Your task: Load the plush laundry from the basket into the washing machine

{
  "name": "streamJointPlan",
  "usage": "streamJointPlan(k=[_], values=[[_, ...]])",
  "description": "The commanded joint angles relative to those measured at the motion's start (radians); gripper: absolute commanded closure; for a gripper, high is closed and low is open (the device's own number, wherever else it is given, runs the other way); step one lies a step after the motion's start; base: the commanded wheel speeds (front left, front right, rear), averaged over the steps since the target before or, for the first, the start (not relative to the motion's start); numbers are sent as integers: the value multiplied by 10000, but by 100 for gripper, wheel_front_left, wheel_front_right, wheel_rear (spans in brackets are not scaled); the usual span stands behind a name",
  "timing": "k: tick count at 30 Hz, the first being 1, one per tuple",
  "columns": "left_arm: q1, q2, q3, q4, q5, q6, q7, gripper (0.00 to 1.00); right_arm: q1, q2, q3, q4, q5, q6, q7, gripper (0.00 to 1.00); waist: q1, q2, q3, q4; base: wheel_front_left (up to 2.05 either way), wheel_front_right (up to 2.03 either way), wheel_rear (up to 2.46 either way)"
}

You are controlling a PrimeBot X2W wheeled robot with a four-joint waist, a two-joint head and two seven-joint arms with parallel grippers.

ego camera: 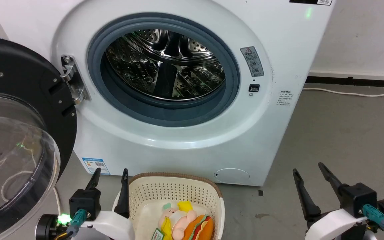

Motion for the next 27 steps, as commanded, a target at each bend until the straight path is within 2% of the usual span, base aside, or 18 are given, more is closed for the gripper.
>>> streamJointPlan(k=[1, 14, 27], values=[[0, 0, -93, 70, -112, 14, -73, 0, 53, -1, -60, -68, 82, 5, -110, 0, 0, 0, 46, -25, 0, 0, 0], [-329, 28, -554, 700, -380, -90, -126, 0, -16, -2, -121, -138, 357, 12, -376, 0, 0, 0, 624, -329, 0, 0, 0], [-1009, 170, -984, 2223, -720, -271, 59, 0, -219, -3, -65, -162, 645, 19, -652, 0, 0, 0, 1444, -839, 0, 0, 0]])
